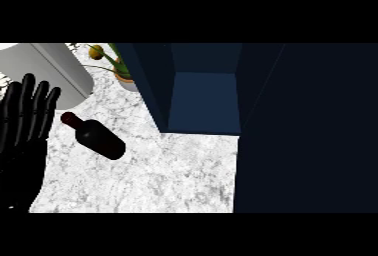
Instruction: Pick up the wine, place it into the cabinet and close the cabinet
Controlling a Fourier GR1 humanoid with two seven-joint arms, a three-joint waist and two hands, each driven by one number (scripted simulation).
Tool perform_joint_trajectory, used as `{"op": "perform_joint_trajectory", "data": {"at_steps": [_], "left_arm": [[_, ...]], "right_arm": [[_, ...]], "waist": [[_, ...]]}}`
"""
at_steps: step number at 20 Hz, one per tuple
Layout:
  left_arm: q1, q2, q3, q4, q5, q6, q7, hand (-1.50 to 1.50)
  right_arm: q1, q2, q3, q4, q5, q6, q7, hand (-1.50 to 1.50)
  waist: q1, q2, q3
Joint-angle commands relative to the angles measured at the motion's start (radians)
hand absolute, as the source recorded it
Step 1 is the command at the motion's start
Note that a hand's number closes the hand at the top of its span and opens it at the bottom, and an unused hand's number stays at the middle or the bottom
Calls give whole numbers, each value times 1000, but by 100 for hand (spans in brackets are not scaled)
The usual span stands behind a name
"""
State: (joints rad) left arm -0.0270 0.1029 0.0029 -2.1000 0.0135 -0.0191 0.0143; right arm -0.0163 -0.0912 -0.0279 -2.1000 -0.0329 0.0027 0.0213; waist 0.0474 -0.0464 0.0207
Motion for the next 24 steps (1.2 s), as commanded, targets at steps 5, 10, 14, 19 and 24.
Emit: {"op": "perform_joint_trajectory", "data": {"at_steps": [5,10,14,19,24], "left_arm": [[-71,163,239,140,281,-212,-118,-150],[-9,179,243,141,545,-288,115,-150],[-58,239,282,72,641,-238,267,-150],[-110,271,321,24,715,-178,359,-150],[-48,264,347,-80,733,-136,412,-150]], "right_arm": [[123,27,40,-76,60,-10,-63,-150],[198,52,185,-222,-69,42,181,-150],[268,42,242,-365,-53,38,256,-150],[236,78,369,-423,74,-24,342,-150],[220,64,452,-549,133,-78,483,-150]], "waist": [[-55,47,-22],[-46,40,-22],[-50,43,-21],[-49,44,-21],[-49,42,-21]]}}
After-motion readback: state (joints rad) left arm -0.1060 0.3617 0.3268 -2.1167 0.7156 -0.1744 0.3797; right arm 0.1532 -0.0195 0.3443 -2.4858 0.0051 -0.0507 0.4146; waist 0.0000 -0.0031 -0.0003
